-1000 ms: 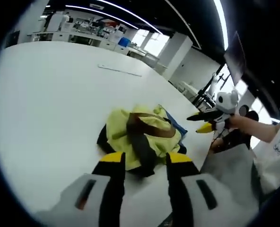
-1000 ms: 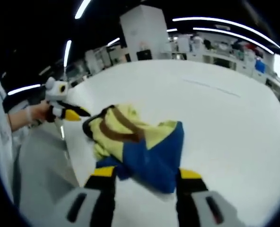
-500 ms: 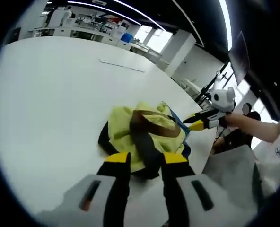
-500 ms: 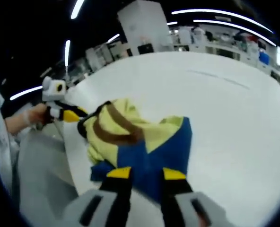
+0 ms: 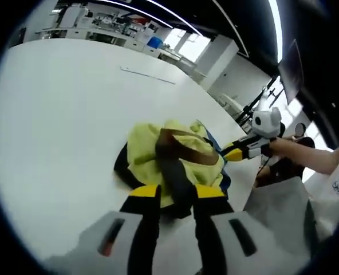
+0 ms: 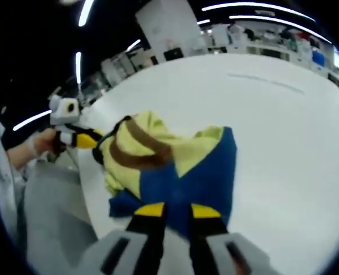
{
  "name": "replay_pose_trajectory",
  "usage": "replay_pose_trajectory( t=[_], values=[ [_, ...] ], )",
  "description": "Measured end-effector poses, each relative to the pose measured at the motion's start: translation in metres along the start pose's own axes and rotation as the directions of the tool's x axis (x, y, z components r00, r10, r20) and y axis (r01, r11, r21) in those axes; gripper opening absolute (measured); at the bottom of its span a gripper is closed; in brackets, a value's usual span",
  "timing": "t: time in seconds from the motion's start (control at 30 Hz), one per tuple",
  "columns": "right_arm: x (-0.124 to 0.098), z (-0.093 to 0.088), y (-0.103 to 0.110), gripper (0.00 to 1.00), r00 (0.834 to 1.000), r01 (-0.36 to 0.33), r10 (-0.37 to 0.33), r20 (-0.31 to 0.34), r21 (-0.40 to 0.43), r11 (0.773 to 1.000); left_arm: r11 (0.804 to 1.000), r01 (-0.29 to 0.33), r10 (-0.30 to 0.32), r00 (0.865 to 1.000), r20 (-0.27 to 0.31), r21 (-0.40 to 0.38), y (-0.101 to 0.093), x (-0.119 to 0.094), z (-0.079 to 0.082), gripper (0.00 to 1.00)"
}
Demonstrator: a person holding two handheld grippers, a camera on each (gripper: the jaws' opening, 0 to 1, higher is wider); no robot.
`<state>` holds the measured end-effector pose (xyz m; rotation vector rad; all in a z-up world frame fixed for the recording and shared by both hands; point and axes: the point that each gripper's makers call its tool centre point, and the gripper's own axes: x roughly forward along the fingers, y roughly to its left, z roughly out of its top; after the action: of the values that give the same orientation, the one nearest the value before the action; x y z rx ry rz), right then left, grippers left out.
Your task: Fold the garment on the visible template until the final outline fits inside the template.
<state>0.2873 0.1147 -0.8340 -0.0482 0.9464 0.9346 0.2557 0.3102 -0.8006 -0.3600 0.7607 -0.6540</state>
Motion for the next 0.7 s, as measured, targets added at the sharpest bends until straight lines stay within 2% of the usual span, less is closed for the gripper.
replay_pose_trajectory(
  t=[0.17,0.3,0.57,0.7],
  values=[
    [-0.0025,-0.0005,0.0001,0.08,1.000,0.004,-0.004,0.008,0.000,1.000,1.000,0.002,-0.002,1.000,0.006,-0.010,-0.0014,0.0011,0.0000,0.16],
    [-0.0037,-0.0022,0.0018,0.00,1.000,-0.002,0.002,0.008,0.015,1.000,1.000,0.006,-0.006,1.000,0.008,-0.016,-0.0039,0.0018,-0.0005,0.13],
    [-0.0046,-0.0017,-0.0005,0.00,1.000,0.009,-0.010,0.017,0.023,1.000,1.000,-0.001,0.002,1.000,0.025,-0.029,-0.0029,-0.0021,0.0027,0.09],
    [-0.0077,-0.0003,-0.0001,0.00,0.999,0.016,-0.017,0.028,0.025,1.000,0.999,-0.007,0.008,0.999,0.037,-0.048,0.0010,-0.0064,0.0047,0.02]
  ],
)
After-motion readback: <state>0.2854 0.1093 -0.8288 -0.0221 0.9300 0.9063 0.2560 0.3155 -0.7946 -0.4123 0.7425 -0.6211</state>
